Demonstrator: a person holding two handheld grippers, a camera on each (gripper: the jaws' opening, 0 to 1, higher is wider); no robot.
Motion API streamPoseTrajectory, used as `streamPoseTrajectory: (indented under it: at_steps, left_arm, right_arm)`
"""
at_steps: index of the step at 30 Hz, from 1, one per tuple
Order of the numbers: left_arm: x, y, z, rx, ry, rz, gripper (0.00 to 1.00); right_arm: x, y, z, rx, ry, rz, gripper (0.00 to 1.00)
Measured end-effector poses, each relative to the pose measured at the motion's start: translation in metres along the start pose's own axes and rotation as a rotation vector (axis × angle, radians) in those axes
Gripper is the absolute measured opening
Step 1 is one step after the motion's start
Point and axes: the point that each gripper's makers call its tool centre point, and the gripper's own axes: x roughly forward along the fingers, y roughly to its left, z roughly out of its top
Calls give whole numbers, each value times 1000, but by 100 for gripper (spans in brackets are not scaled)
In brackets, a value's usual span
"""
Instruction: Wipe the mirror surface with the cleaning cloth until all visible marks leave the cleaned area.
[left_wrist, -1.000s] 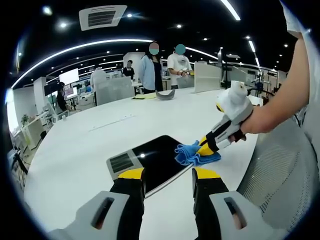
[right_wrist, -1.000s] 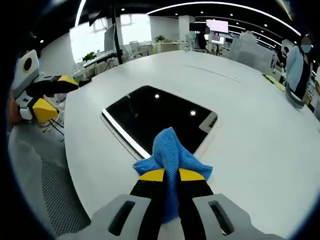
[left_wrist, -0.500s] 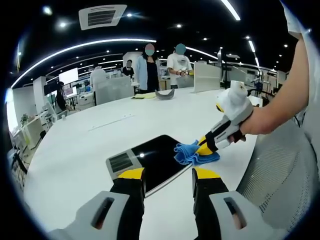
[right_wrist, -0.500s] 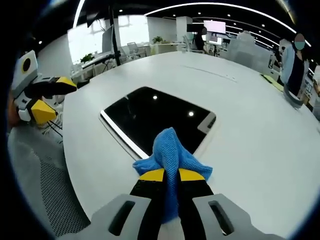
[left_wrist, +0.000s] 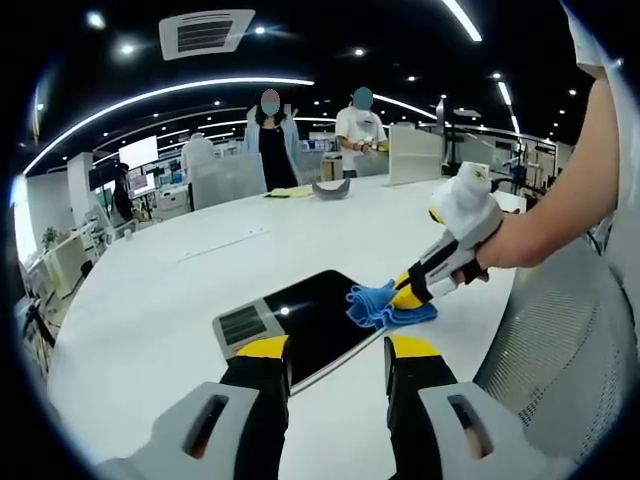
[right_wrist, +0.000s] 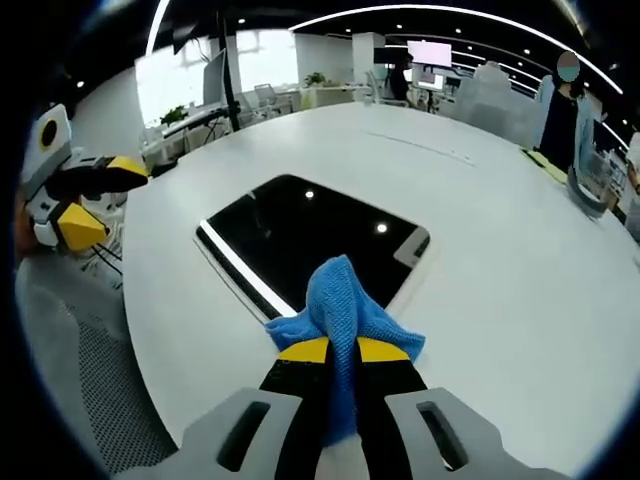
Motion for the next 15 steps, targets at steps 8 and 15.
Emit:
streamPoseTrajectory:
  at_steps: [8, 15]
  left_arm:
    - [0, 0, 0, 0, 0, -1, 36]
    - [0, 0, 0, -2, 0, 1, 36]
  right_arm:
    - [1, -1, 2, -2, 1, 0, 4]
    - [3, -4, 4, -2, 3, 2, 4]
